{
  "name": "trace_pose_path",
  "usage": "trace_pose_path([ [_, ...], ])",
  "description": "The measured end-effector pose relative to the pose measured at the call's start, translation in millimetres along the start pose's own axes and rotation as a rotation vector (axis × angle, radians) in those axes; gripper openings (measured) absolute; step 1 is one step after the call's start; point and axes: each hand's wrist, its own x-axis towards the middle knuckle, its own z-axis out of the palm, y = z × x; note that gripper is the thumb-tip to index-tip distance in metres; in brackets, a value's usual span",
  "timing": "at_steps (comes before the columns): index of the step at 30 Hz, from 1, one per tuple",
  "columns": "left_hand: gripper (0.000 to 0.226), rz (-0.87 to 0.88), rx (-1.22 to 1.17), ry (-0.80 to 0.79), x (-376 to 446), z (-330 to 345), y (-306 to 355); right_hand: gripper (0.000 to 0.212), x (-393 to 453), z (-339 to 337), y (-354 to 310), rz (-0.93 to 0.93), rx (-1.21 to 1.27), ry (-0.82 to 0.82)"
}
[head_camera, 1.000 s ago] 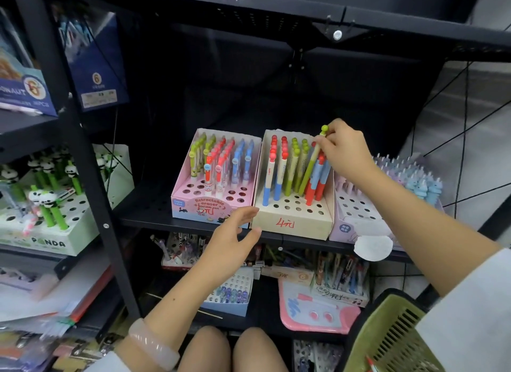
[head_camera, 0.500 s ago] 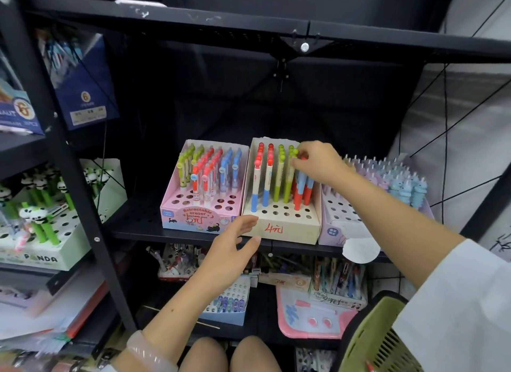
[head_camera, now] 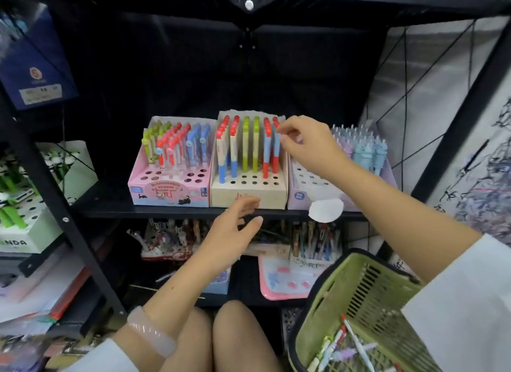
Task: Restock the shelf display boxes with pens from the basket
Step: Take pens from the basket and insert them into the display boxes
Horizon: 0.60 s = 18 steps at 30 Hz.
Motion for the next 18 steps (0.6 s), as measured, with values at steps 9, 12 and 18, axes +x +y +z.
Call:
trace_pose_path([
  [9,0.027,-0.04,0.044,-0.357,-38,136,-27,0.019,-217,12,114,0.327,0.033,-0.486],
  [12,0.031,-0.081,0.077,-0.482,-45,167,-37,0.029,-291,23,162,0.453,-0.114,-0.901],
  [18,0.032,-0.173,0.186,-0.661,-53,205,-58,0.054,-409,45,199,0.572,-0.116,-1.422],
])
